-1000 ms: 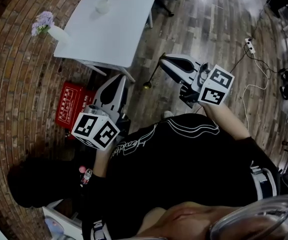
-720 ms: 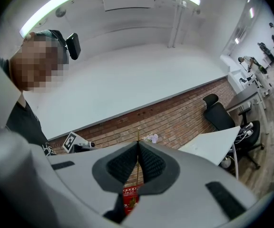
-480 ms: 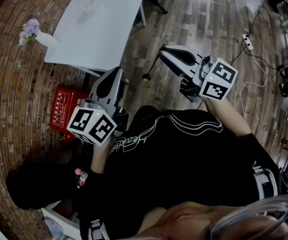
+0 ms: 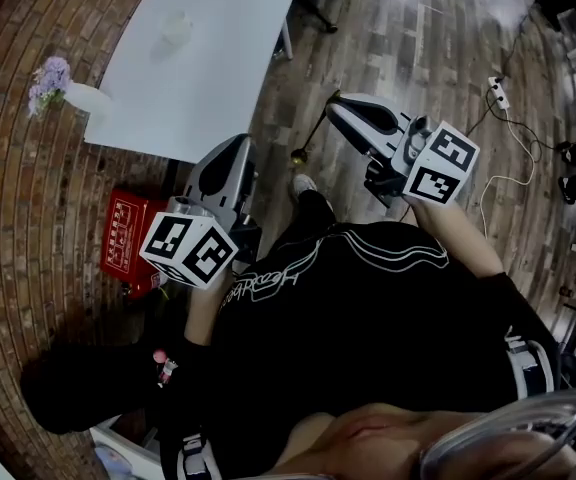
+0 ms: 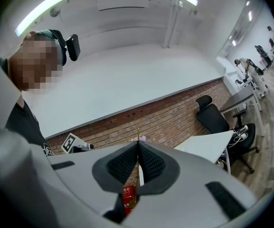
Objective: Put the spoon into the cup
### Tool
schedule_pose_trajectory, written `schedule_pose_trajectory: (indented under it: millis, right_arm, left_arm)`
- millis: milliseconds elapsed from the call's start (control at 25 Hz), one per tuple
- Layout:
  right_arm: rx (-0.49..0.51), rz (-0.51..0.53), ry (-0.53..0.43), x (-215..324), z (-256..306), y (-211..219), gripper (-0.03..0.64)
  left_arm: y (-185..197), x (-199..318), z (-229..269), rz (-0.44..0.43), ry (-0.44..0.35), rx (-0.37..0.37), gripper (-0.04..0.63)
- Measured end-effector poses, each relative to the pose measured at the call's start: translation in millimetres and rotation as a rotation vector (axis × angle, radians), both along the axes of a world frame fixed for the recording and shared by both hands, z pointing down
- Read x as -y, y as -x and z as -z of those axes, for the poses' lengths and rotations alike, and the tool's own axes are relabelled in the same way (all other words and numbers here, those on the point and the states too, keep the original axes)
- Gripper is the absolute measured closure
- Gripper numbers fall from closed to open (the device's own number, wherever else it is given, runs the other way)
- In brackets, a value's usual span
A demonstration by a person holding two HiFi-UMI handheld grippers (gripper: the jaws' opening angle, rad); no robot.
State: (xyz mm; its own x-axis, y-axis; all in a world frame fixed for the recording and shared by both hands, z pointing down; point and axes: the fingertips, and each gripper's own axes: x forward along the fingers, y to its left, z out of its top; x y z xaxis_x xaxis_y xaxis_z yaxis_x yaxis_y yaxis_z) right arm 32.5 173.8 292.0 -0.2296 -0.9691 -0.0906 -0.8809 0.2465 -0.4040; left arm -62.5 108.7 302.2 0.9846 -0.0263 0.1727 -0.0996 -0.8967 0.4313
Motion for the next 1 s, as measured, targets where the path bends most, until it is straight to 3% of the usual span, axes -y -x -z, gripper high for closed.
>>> schedule_pose_trajectory:
  millis: [520, 1000]
  right_arm:
    - [-0.006, 0.058, 0.021, 176.9, 0.9, -106.8, 0.617]
    - [0.035, 0.145, -0.001, 265.8, -6.4, -149.1, 0.617]
  left_arm:
    - [-98.5, 171.4, -9.1, 0.091, 0.03, 0.005, 0.592]
    - [-123.5, 245.8, -23.5, 0.218, 0.022, 0.034, 0.592]
